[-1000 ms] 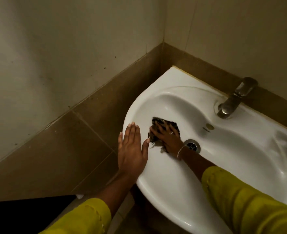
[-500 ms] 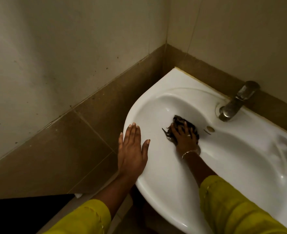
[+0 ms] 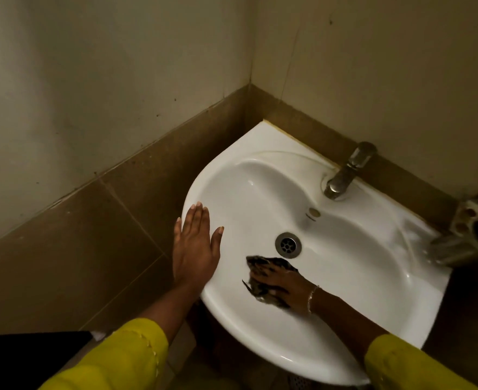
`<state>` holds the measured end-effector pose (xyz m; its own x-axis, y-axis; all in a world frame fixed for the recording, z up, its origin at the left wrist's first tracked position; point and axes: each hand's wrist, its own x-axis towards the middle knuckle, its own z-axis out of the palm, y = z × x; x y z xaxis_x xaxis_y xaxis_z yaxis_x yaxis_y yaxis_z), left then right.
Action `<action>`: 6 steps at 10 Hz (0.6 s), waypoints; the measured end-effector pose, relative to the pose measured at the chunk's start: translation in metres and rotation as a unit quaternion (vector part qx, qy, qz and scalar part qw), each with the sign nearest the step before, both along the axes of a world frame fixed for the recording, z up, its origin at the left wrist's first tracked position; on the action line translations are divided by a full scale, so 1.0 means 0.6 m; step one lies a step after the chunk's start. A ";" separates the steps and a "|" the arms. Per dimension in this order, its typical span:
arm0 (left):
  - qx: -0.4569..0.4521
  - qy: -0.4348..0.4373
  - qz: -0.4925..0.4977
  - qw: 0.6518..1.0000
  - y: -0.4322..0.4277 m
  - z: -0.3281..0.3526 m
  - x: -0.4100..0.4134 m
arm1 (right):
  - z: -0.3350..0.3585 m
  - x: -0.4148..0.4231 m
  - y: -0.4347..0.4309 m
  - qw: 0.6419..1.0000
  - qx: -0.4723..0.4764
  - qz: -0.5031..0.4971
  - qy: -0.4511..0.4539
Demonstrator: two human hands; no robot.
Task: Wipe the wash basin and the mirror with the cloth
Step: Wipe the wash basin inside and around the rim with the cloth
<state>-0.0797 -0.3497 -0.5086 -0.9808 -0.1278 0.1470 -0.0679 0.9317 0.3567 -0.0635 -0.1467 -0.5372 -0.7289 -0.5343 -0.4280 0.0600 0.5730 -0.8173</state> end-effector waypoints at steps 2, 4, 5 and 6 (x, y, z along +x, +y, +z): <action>0.001 0.000 0.001 1.000 0.001 -0.001 0.000 | -0.033 -0.004 0.172 0.914 0.279 0.150 0.255; 0.007 0.001 0.002 1.000 0.001 -0.002 0.000 | -0.068 -0.058 0.181 0.926 0.297 0.031 0.232; 0.008 0.003 0.002 1.000 0.001 -0.001 0.000 | -0.060 -0.053 0.160 0.917 0.290 -0.003 0.273; 0.004 -0.001 -0.004 1.000 -0.001 0.000 0.000 | -0.001 -0.053 0.134 0.955 0.120 -0.232 0.137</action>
<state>-0.0797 -0.3502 -0.5086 -0.9821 -0.1219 0.1439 -0.0620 0.9293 0.3640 -0.0952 -0.0664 -0.5379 -0.9657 -0.0366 -0.2571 0.1559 0.7100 -0.6867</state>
